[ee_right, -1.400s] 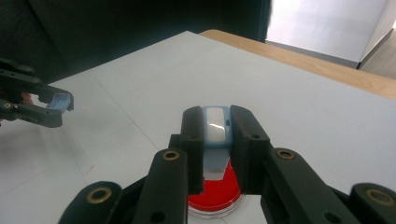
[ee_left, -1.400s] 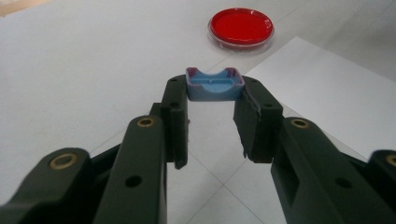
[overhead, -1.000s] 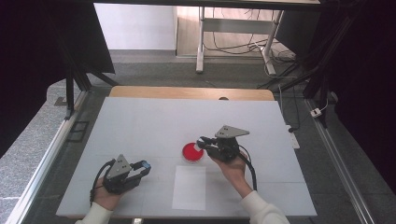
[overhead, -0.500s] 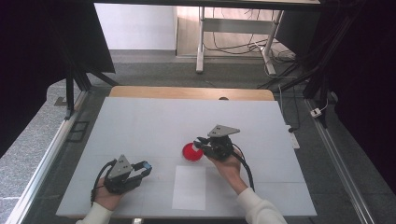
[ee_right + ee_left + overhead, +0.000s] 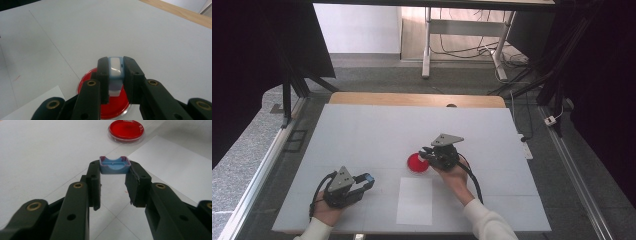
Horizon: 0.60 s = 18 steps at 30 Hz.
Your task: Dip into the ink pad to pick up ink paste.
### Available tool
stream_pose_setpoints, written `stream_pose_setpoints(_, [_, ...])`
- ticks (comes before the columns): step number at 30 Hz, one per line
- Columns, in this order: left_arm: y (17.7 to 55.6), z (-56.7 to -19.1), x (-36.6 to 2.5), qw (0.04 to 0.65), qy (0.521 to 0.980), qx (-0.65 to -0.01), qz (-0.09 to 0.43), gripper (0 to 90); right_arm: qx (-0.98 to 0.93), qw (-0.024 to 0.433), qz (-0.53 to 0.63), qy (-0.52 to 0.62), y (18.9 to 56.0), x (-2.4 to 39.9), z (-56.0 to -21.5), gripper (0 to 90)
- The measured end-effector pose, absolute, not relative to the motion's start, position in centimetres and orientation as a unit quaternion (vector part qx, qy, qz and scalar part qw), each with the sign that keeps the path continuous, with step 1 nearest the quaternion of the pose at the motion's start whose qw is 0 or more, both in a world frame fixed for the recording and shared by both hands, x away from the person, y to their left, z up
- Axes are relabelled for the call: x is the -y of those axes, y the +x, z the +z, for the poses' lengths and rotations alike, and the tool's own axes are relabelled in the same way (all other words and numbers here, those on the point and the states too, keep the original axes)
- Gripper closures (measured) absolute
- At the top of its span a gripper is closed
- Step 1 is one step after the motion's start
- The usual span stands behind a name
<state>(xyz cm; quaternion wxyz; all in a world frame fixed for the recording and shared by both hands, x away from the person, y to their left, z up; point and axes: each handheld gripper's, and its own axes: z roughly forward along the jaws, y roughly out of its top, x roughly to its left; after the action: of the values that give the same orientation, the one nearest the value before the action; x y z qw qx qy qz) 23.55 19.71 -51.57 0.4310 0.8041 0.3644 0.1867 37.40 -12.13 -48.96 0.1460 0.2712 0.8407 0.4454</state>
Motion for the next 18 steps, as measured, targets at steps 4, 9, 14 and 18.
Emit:
stream_pose_setpoints(4, [23.4, -51.6, -19.8, 0.43, 0.804, -0.366, 0.188, 65.7, -0.843, 0.144, 0.443, 0.269, 37.6, 11.9, -49.3, 75.3])
stream_pose_setpoints(9, [23.3, -51.6, -19.8, 0.429, 0.804, -0.366, 0.189, 65.7, -0.849, 0.149, 0.435, 0.262, 37.5, 11.4, -49.3, 75.3])
stream_pose_setpoints(14, [23.2, -51.6, -19.9, 0.429, 0.804, -0.366, 0.188, 65.7, -0.851, 0.155, 0.43, 0.258, 37.5, 11.2, -49.3, 75.3])
stream_pose_setpoints(18, [23.2, -51.6, -19.8, 0.429, 0.805, -0.365, 0.188, 65.7, -0.855, 0.158, 0.423, 0.256, 37.5, 11.0, -49.5, 75.3])
